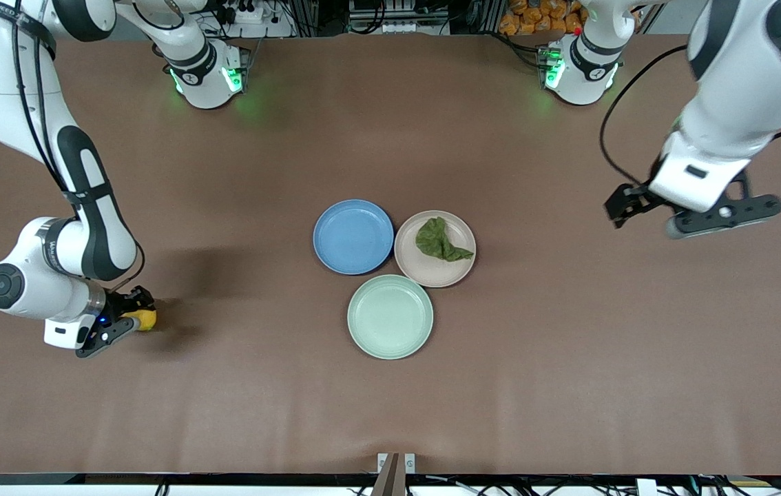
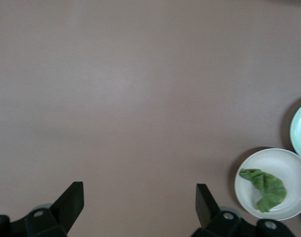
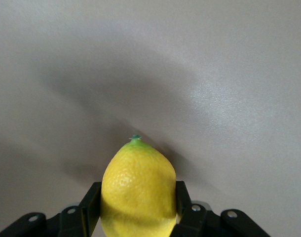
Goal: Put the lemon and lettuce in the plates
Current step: 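Lift the lemon with the right gripper while the left gripper withdraws, then carry the lemon with the right gripper over the blue plate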
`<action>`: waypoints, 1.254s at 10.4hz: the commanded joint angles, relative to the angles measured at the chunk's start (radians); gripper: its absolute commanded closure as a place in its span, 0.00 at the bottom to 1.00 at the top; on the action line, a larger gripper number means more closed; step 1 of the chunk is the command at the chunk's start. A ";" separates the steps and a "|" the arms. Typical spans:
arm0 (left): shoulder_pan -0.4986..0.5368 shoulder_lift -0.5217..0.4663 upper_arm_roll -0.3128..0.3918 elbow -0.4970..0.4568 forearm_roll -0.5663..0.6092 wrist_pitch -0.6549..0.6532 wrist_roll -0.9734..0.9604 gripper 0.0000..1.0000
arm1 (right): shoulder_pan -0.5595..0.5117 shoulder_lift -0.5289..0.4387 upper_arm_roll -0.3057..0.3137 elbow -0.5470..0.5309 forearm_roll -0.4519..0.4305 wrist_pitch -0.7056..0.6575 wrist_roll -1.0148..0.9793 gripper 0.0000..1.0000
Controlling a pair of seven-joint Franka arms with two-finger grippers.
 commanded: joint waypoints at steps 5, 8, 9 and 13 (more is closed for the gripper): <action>-0.032 -0.023 0.121 0.063 -0.059 -0.058 0.158 0.00 | 0.143 -0.211 0.001 -0.146 0.015 -0.113 0.367 1.00; -0.029 -0.018 0.126 0.069 -0.058 -0.058 0.174 0.00 | 0.228 -0.247 0.019 -0.163 0.048 -0.168 0.581 1.00; -0.031 -0.015 0.128 0.081 -0.053 -0.058 0.222 0.00 | 0.252 -0.257 0.031 -0.165 0.114 -0.182 0.636 1.00; -0.032 -0.017 0.128 0.081 -0.061 -0.058 0.252 0.00 | 0.416 -0.253 0.031 -0.174 0.122 -0.180 0.902 1.00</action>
